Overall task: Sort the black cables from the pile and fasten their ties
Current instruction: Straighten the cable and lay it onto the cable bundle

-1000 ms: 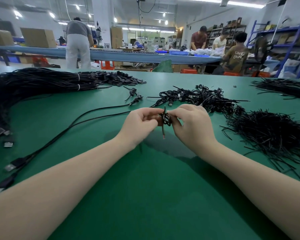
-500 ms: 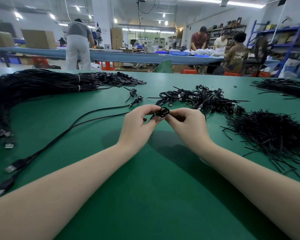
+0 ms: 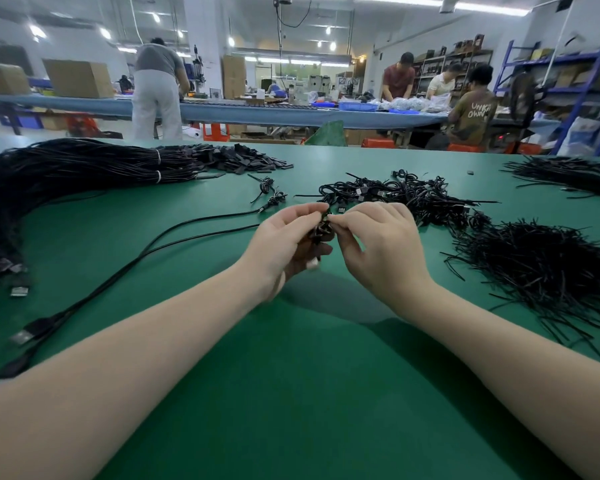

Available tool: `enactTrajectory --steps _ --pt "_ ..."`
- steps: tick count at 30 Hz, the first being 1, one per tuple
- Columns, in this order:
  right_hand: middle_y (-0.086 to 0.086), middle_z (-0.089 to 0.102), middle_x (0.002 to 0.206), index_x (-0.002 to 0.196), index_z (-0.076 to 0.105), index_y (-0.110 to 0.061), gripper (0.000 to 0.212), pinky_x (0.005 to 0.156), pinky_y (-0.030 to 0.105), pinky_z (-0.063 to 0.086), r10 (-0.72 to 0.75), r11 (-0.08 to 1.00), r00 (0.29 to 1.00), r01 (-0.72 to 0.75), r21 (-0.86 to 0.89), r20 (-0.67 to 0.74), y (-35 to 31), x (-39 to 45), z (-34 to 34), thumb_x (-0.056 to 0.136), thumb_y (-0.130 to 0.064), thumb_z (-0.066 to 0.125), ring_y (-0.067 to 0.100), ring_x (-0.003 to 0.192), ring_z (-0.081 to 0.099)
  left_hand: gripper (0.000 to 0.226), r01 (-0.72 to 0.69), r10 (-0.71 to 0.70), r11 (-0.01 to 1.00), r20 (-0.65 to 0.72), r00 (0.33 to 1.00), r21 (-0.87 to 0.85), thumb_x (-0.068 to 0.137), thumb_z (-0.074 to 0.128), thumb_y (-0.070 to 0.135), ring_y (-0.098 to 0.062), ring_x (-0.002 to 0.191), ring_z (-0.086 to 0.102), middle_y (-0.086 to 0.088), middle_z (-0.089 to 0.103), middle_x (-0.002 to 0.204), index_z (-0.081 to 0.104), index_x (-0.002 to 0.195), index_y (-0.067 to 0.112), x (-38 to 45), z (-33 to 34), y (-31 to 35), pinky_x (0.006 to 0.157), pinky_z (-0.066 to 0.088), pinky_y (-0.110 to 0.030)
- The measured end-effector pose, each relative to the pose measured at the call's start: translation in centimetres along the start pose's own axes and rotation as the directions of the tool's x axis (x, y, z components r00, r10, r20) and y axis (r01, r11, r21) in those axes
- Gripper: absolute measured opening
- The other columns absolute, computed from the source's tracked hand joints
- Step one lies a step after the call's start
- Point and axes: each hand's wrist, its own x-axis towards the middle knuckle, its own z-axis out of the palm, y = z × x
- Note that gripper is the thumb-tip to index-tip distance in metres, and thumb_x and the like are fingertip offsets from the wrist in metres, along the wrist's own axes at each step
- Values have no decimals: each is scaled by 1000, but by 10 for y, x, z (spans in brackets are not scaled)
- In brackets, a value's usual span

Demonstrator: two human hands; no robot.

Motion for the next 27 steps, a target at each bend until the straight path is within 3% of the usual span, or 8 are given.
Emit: enactTrajectory --steps 3,7,11,14,17,20,22,27 --pt "5 70 81 90 75 -9 11 71 39 43 140 987 987 -146 66 83 2 -4 1 86 -11 65 29 75 65 39 -55 47 986 57 997 156 93 44 2 -9 77 71 6 74 87 66 109 29 1 -7 -5 56 49 -14" --pt "6 71 86 95 75 -9 14 75 42 45 191 973 968 -208 96 166 2 -4 3 87 -8 63 30 81 65 39 -226 218 946 60 974 231 84 65 -9 -2 75 67 6 74 79 67 107 23 0 -8 -14 71 49 -11" --pt "5 71 83 88 73 -8 13 74 44 46 195 967 974 -210 142 114 -2 -3 4 85 -8 61 30 79 66 3 -287 335 876 -63 940 387 81 77 26 -10 73 62 4 72 75 74 82 26 3 -8 -17 71 47 -20" --pt "3 71 80 85 74 -8 8 70 39 45 124 989 992 -125 83 13 -4 -1 3 84 -6 66 26 75 66 16 -214 265 921 -121 957 327 83 73 35 -4 70 66 10 72 72 66 87 22 3 -5 -17 61 47 -18" --pt "1 70 78 84 75 -12 10 69 37 41 -51 998 998 49 -46 -47 1 -1 3 83 -7 67 25 70 65 31 -59 69 996 -160 985 63 85 72 31 -9 52 62 5 68 62 48 104 24 4 -2 -13 45 44 -19" --pt "-2 70 79 83 75 -17 11 69 36 37 -105 991 994 101 -91 -42 3 -3 5 84 -11 66 23 70 65 24 4 -7 1000 -139 990 -23 89 68 26 -9 44 56 4 64 57 50 105 29 4 -5 -10 40 40 -17" --pt "-4 71 79 83 75 -18 9 69 37 35 -55 997 997 52 -64 -49 2 -4 6 85 -13 67 21 69 65 10 -51 56 995 -53 997 85 92 62 21 -10 53 63 5 69 66 62 96 31 3 -7 -10 45 43 -16" --pt "-3 70 77 82 74 -17 8 72 38 34 103 995 994 -103 -12 -48 5 -7 5 86 -16 67 23 69 65 50 -259 260 902 43 965 346 84 54 -9 -11 79 68 5 69 93 70 100 36 3 -8 -20 74 55 -22"
